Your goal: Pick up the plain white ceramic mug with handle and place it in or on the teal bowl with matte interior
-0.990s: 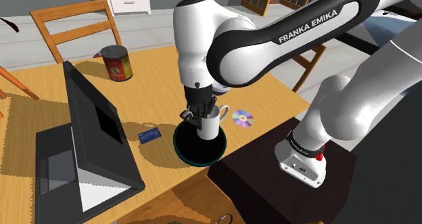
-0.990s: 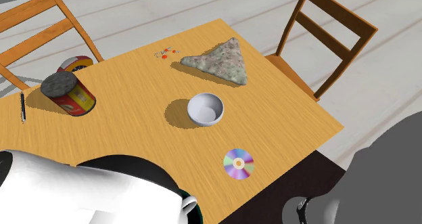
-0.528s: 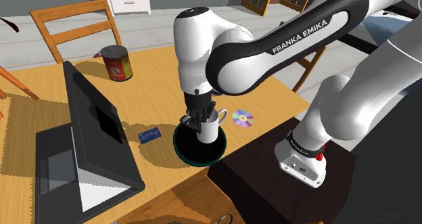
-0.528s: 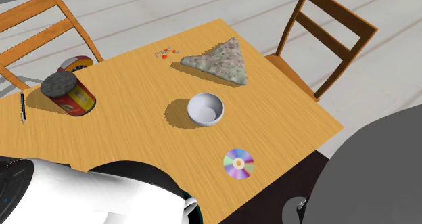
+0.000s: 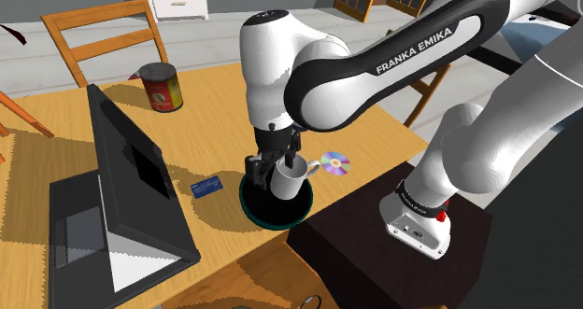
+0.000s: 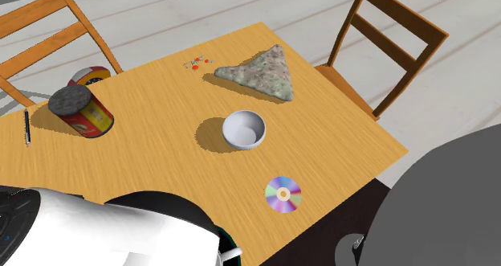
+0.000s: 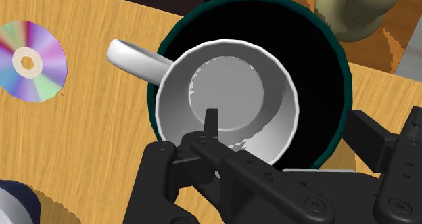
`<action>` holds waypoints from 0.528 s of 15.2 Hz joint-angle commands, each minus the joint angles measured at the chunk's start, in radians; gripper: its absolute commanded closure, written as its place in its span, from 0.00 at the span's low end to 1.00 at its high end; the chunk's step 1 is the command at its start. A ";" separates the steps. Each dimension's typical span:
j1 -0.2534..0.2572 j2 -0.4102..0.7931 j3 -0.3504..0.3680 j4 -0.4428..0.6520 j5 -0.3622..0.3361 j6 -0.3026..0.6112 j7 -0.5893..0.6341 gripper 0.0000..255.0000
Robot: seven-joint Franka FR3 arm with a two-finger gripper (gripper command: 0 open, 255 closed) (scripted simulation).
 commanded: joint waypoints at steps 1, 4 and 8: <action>0.000 0.000 0.000 0.000 0.000 0.000 0.000 0.00; -0.005 -0.039 -0.014 0.070 0.000 -0.108 -0.005 0.00; -0.007 -0.047 -0.018 0.091 -0.001 -0.136 -0.006 0.00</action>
